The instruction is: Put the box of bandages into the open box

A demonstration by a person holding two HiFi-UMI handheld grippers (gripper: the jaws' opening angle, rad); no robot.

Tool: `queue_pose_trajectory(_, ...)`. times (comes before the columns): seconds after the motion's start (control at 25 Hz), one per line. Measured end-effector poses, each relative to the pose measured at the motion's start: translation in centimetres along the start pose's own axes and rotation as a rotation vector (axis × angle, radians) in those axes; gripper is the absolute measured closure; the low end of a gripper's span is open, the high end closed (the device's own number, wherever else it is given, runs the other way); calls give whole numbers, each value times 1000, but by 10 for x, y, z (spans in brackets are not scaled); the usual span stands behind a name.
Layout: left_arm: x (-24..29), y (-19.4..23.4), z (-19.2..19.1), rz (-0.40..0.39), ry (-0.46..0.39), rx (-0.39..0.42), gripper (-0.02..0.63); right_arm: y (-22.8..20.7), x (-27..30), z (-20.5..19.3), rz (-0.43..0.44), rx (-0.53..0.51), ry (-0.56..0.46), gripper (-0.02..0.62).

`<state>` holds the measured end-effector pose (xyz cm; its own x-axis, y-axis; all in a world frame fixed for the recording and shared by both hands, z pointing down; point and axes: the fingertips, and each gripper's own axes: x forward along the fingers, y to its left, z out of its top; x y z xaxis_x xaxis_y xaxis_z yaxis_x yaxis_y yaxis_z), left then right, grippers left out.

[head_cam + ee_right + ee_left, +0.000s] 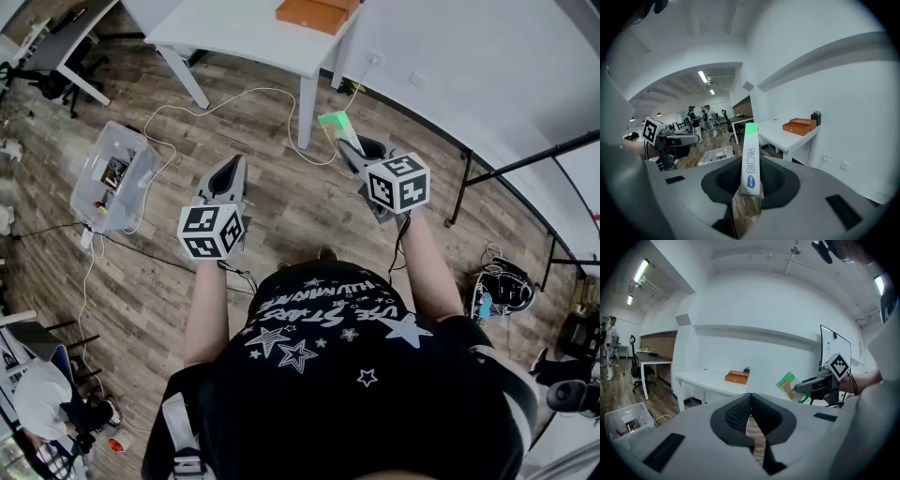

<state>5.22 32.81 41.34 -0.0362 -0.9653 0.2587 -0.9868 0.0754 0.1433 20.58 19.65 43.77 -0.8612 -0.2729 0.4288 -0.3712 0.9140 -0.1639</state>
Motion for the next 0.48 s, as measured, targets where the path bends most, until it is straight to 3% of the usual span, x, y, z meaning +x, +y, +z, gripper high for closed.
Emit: queue_pose_trajectory(0.48,-9,21,0,-15,10,-17,586,20,18,6,-5,-33,27,485)
